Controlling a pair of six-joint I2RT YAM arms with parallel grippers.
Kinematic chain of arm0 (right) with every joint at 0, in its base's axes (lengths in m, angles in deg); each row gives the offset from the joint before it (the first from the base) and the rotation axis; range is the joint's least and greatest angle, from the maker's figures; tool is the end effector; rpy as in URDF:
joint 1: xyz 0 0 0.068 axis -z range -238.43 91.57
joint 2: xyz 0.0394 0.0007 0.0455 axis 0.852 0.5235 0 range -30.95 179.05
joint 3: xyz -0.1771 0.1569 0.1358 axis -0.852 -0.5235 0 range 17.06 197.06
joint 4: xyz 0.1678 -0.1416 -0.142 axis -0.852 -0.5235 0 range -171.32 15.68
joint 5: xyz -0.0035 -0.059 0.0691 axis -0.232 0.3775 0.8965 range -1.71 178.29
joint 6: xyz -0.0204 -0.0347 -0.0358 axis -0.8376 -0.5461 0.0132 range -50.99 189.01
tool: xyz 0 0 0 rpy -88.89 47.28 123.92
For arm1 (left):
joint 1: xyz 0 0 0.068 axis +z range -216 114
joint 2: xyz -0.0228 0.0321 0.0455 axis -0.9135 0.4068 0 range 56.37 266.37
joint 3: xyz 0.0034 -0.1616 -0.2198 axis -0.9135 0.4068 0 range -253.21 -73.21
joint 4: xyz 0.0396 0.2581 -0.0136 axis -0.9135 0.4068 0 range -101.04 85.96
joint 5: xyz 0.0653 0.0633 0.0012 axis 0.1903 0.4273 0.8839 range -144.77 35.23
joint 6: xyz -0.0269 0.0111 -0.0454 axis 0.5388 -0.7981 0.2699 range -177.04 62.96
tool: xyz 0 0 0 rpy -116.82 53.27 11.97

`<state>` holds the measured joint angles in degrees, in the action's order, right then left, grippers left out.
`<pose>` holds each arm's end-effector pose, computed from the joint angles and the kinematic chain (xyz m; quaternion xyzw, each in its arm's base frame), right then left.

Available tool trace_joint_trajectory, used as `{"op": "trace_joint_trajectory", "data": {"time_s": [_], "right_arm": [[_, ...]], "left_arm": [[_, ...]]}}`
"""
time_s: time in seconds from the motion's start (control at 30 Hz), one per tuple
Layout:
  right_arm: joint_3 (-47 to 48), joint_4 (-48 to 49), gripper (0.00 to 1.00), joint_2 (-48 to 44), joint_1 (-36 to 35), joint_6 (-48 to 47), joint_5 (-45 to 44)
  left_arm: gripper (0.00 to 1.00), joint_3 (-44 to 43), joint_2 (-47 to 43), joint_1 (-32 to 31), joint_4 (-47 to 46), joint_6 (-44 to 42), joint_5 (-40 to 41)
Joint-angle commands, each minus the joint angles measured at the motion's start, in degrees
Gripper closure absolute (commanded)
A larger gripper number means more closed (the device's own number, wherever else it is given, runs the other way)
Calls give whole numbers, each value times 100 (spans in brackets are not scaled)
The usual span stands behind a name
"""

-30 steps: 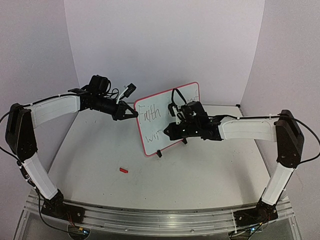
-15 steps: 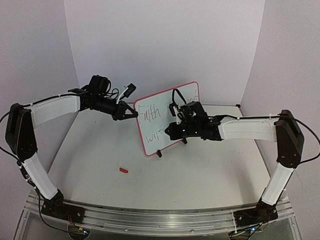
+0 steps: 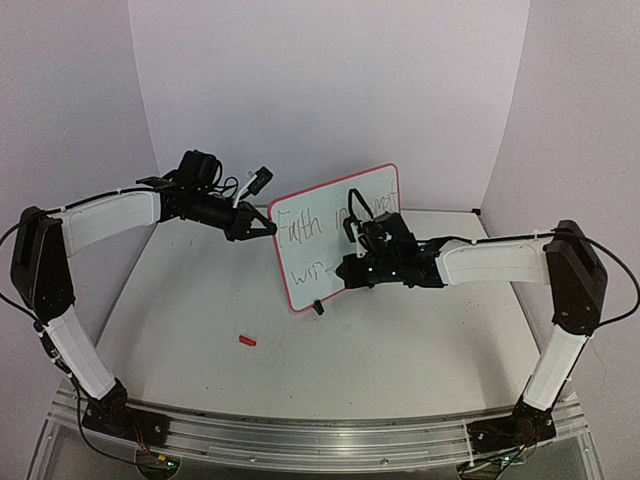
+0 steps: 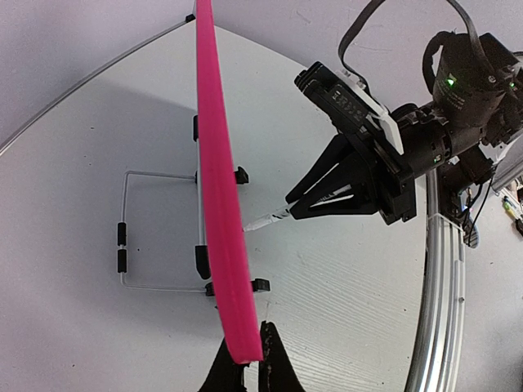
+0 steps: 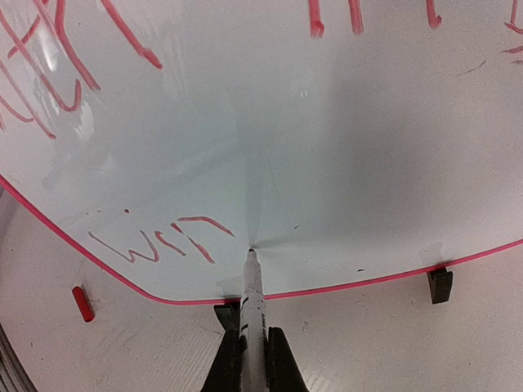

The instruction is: Write a sentence on the whiteboard

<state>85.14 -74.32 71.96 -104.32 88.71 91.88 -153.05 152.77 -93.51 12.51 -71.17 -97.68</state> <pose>0.2797 0.2920 0.2175 -0.2148 0.8596 0.2740 0.3739 0.3241 -0.1962 0.2990 0.4442 0.7340 -0.3751 0.3511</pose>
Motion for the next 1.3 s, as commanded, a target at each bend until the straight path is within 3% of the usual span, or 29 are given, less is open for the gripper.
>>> {"op": "trace_joint_trajectory", "data": {"time_s": [0.0, 1.27], "right_arm": [[36, 158, 100, 95, 23, 43, -153], [230, 326, 100, -292, 23, -66, 72]], "left_arm": [[100, 20, -27, -185, 624, -90, -173], [100, 20, -69, -207, 627, -91, -182]]}}
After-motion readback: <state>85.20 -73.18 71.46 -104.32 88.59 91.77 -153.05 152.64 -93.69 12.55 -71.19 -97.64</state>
